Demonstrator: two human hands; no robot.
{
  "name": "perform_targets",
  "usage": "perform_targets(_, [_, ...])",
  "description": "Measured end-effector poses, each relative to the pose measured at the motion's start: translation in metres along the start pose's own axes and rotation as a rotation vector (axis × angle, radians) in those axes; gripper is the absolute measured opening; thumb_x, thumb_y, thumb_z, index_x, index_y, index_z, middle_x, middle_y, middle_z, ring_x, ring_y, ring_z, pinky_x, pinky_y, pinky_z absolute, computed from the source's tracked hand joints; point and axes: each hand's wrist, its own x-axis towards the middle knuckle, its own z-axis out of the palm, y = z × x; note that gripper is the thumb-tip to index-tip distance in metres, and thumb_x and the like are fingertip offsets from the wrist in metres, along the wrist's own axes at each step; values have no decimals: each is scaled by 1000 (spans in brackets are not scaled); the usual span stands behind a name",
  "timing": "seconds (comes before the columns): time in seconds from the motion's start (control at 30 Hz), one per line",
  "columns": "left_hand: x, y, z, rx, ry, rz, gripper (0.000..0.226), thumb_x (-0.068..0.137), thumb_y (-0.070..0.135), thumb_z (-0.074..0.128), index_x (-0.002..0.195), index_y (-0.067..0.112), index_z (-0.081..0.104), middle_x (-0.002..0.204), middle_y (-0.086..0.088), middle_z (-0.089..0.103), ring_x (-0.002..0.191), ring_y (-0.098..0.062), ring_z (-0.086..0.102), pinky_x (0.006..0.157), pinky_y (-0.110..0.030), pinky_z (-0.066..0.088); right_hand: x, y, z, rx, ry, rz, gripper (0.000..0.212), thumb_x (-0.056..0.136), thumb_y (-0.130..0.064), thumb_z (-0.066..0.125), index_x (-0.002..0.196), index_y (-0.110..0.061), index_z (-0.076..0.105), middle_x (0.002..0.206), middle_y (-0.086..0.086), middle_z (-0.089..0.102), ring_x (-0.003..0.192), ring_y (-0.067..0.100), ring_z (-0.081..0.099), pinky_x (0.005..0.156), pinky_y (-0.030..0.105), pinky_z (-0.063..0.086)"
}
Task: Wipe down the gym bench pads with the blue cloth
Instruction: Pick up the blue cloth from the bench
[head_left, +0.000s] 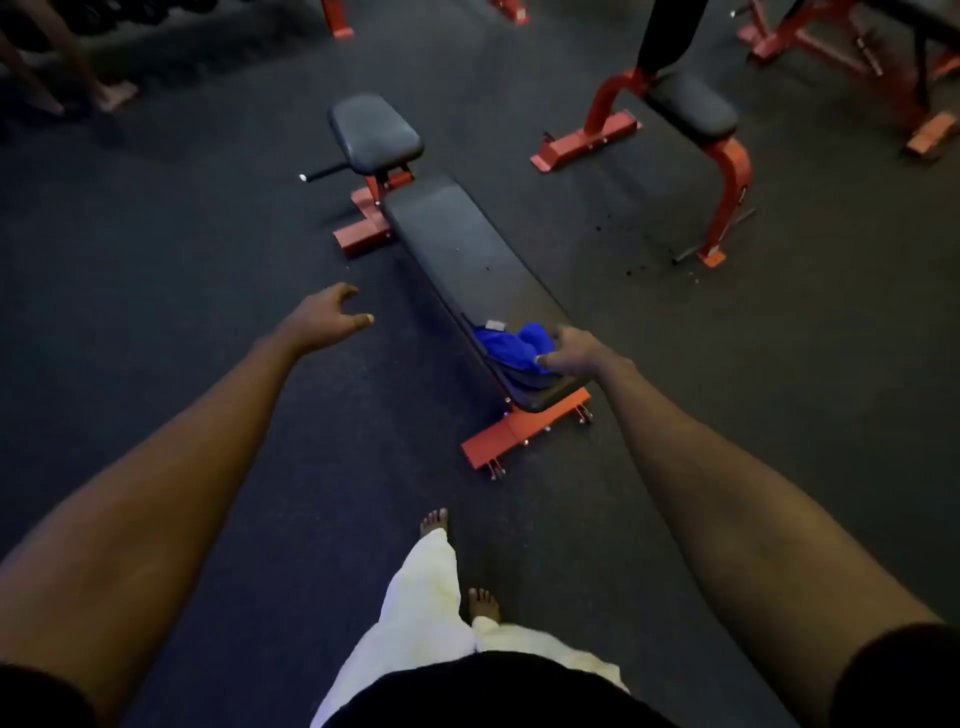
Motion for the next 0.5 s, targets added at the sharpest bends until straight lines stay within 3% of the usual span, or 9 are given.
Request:
perform_targets(0.3, [105,-17,66,-69,-237,-101,69,97,40,67,154,11,40,158,-12,43,144,-28,44,116,-41,37,114,43,66,162,-77,306,51,96,-34,58,131,2,55,133,24,60,124,39,57,100,40,46])
perform_targets(0.5, [150,-19,127,-103,-320,-140,69,99,39,64,156,13,36,161,-9,39,147,-27,39,117,-41,35,194,93,114,532,48,650,60,98,-37,55,144,0,49,143,23,56,132,37,54,108,38,43])
